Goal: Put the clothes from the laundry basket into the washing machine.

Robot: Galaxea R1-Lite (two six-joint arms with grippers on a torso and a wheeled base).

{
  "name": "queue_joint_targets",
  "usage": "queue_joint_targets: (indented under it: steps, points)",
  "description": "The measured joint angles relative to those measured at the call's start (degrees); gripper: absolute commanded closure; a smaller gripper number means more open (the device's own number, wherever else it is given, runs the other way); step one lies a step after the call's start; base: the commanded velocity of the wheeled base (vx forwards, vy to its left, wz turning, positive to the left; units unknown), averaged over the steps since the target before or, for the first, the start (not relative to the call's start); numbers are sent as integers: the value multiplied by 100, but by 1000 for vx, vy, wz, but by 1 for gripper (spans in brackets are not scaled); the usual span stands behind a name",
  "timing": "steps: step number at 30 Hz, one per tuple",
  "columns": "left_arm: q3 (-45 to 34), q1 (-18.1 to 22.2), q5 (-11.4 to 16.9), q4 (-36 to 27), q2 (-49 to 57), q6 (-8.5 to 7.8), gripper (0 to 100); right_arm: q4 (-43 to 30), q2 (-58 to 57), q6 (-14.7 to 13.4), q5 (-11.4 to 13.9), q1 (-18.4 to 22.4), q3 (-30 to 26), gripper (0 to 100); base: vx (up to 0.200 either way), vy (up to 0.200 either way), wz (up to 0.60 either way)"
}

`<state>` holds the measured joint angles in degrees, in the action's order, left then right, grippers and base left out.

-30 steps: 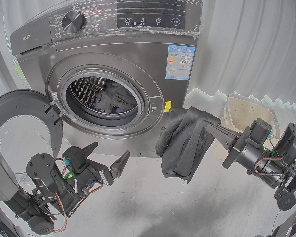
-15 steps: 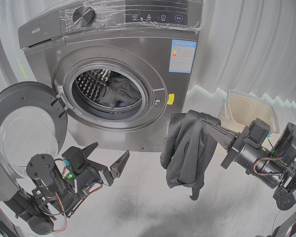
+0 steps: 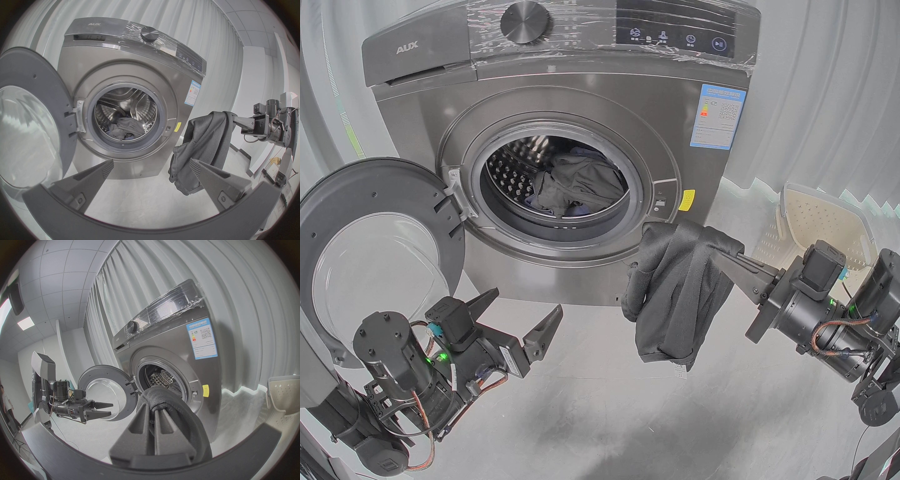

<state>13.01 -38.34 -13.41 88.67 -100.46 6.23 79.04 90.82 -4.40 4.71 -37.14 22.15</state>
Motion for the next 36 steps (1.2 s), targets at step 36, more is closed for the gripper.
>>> queue_joint_targets:
  steps: [36]
  points:
    - [265,-226,638,-11,-257,-293,0,250,981,-178,-444,-404,1346,100,0,33,0]
